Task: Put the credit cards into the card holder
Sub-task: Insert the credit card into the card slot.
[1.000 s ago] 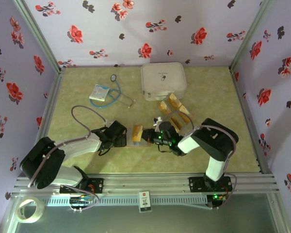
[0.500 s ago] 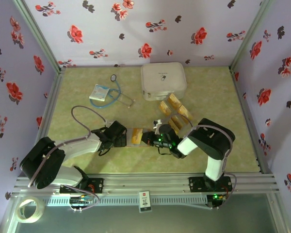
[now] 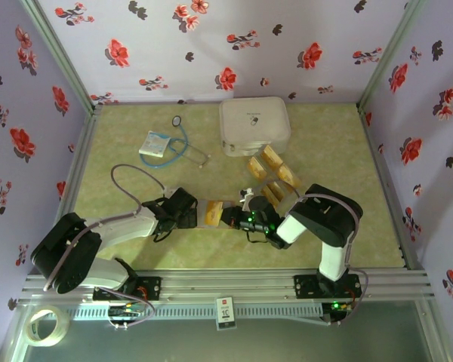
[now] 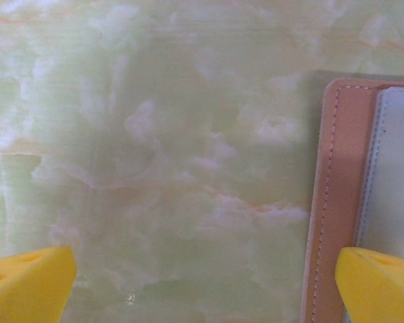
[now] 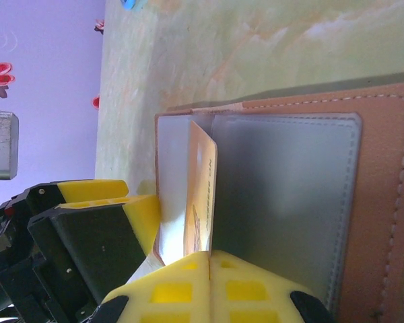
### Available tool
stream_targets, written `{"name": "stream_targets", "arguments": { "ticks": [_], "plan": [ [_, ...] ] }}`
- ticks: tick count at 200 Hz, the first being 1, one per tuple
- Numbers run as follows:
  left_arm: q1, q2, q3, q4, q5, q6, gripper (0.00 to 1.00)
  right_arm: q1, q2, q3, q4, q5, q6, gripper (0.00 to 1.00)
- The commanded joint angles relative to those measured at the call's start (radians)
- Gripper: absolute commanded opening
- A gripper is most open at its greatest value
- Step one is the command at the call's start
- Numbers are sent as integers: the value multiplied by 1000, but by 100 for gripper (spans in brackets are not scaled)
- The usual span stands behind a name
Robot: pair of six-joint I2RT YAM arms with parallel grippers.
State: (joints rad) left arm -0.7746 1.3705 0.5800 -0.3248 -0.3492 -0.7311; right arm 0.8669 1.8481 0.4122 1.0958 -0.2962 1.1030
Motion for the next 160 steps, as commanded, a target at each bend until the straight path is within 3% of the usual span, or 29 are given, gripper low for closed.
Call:
{"name": "stream_targets", "arguments": {
  "ticks": [1,160],
  "plan": [
    [-8,5,-25,-23,-25,-15,100,13,25,-16,-3,2,8,0],
    [-8,7,-31,-17,-25,-18,100,18,85,5,26,-25,42,0]
  ]
}}
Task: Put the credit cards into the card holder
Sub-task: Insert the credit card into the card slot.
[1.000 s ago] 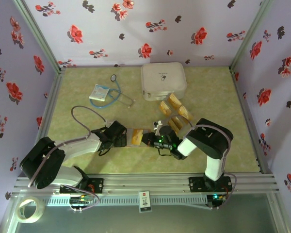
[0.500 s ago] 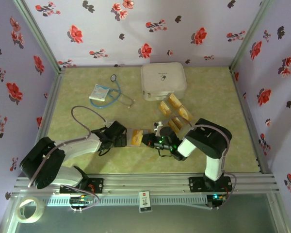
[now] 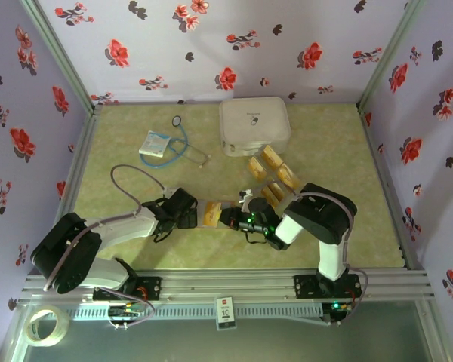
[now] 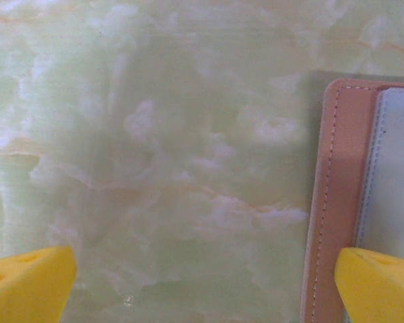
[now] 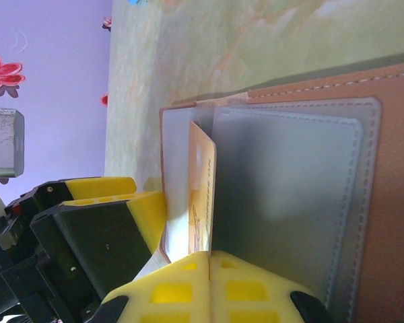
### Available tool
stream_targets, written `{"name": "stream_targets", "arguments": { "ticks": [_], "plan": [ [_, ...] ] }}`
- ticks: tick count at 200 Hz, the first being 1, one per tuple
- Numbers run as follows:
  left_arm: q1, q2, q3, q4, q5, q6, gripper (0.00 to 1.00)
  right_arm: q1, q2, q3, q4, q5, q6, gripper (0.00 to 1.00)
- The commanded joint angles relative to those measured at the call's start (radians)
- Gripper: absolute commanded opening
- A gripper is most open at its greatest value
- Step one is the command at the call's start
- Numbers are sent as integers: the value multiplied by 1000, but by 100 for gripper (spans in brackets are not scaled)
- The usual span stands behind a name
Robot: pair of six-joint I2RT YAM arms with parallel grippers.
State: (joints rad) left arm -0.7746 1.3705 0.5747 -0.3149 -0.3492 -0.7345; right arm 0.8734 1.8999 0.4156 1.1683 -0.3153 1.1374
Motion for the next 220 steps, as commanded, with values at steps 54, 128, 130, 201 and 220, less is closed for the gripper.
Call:
{"name": "stream_targets", "arguments": {
  "ticks": [54,128,130,201,220],
  "plan": [
    [-9,4,-29,-26,-26,-14,100,12,36,-1,-52,-8,14,0],
    [-8,3,-29,-24,-25,-17,100,12,44,48,-140,-34,7,16],
    [-8,1,-29,-24,-25,-17,100,12,41,48,-142,-34,7,17],
    [-6,-35,-50,-19,-26,-28,100,11,-123,132,-514,3,-118,48],
    [0,-47,-57,-15,-26,-29,100,12,-169,191,-659,15,-178,53]
  ]
}}
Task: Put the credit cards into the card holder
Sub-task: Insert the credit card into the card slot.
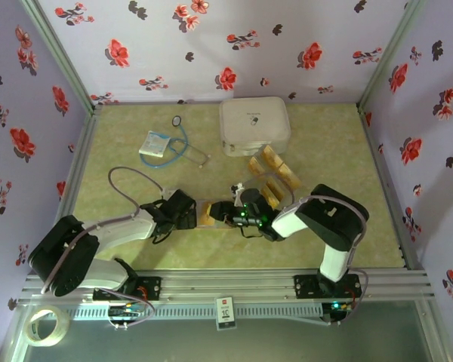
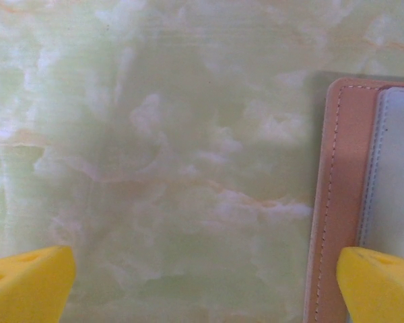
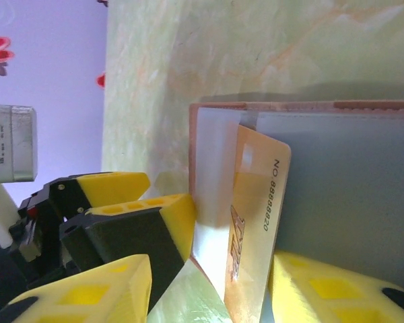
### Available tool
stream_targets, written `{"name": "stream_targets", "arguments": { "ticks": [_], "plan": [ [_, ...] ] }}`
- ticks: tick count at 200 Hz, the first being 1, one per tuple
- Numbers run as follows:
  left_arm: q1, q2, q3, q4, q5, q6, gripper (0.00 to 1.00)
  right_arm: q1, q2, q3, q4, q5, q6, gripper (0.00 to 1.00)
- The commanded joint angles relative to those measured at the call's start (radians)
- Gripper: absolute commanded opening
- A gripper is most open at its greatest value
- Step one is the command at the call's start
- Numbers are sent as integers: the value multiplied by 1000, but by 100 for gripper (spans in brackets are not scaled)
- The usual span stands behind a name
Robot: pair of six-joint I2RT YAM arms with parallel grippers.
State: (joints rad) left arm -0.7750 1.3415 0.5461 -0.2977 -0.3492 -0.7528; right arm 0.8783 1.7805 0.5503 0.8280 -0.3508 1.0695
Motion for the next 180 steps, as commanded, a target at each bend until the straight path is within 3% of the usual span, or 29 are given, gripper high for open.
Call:
{"name": "stream_targets", "arguments": {
  "ticks": [1,50,85,96,122,137,180],
  "plan": [
    [1,-19,-28,-32,-26,-10,100,7,-52,58,-326,50,-114,53],
    [22,-70,-17,-42,-25,3,100,7,-125,222,-631,78,-261,58],
    [41,-107,-10,-61,-25,14,100,8,-150,312,-835,156,-341,54],
    [50,-115,-12,-63,-26,15,100,7,-145,337,-893,183,-359,49],
    [76,-115,-19,-75,-25,12,100,7,-108,387,-995,225,-395,22],
    [86,-108,-19,-86,-29,7,100,10,-84,406,-1020,231,-408,12],
    [102,-76,-5,-119,-50,-14,100,26,-30,451,-1047,240,-421,4]
  ]
}}
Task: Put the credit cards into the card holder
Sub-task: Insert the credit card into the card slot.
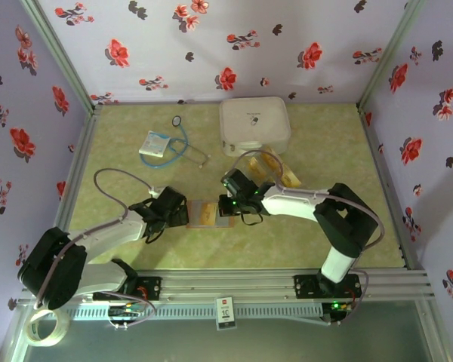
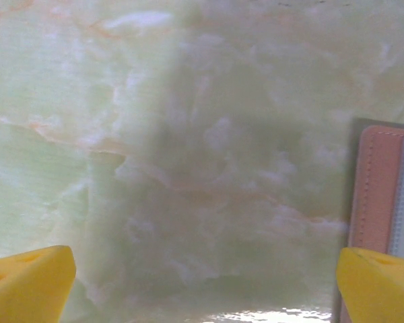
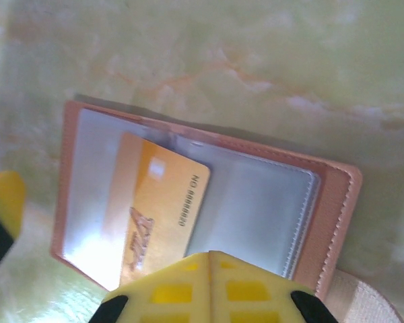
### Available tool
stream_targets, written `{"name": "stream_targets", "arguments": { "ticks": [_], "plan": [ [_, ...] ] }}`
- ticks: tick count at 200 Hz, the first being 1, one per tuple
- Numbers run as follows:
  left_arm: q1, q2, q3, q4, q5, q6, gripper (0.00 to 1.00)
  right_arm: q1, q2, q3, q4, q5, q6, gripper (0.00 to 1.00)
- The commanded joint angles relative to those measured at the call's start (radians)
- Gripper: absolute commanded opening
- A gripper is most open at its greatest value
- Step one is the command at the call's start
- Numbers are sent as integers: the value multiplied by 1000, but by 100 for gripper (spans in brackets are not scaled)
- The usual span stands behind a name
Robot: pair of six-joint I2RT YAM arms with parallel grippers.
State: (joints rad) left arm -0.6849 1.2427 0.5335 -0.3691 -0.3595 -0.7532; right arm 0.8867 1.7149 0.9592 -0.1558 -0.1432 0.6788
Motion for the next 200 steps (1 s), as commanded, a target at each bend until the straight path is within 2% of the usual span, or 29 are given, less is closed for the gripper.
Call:
{"name": "stream_targets", "arguments": {
  "ticks": [1,200],
  "plan": [
    [13,25,8,-48,-39,-14,100,18,36,45,-63,33,-30,3],
    [15,142,70,-37,0,18,100,65,182,196,-105,13,-45,2]
  ]
}}
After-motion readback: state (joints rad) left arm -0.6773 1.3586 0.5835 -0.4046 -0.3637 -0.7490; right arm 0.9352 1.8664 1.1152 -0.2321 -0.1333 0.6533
